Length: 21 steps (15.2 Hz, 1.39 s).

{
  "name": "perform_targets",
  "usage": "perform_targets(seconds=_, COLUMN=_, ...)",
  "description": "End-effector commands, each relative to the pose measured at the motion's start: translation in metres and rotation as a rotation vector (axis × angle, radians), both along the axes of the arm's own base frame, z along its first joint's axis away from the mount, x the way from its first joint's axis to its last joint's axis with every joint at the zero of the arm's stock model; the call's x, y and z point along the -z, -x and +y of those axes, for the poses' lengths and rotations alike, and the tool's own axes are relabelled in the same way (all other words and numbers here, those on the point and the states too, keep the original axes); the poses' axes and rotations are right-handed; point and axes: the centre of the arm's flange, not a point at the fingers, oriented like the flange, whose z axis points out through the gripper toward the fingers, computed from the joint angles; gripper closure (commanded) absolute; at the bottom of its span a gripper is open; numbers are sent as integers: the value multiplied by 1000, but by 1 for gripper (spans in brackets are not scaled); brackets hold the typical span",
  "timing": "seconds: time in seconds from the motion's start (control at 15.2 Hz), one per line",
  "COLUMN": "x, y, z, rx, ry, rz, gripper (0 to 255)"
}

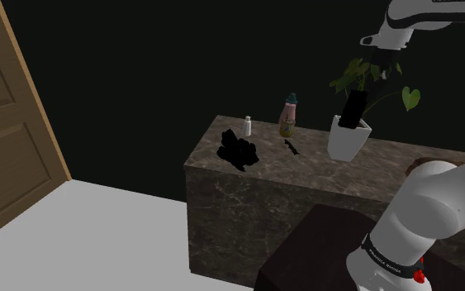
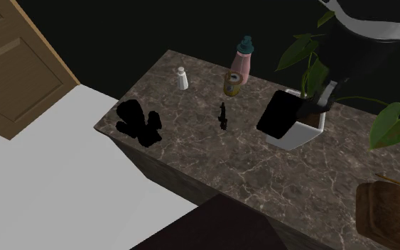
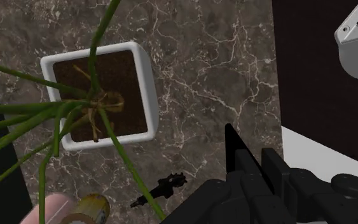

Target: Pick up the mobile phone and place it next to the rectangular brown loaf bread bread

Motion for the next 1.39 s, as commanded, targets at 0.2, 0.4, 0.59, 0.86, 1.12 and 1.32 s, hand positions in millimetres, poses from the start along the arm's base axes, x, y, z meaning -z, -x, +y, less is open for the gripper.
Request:
perform_targets(seconds=0.2, x=-2, y=57, z=-33, rx=-1, ry=0, rz=0, gripper=255)
perform_targets(seconds=0.4, x=-2, y=91, z=-53, rx=-1, ry=0, rz=0, gripper=255)
perform_targets(seconds=0.59, x=-2, y=125, z=-73, rx=-1, ry=0, rz=0, gripper=255)
perform_targets(seconds=0.86, x=-3, y=171, z=-100, rx=-1, ry=0, rz=0, gripper=255)
perform_targets(seconds=1.12, x=-3, y=216, z=-127, rx=-1, ry=0, rz=0, gripper=255)
perform_targets(seconds=1.32, x=2, y=242, z=-143, rx=-1, ry=0, rz=0, gripper=255)
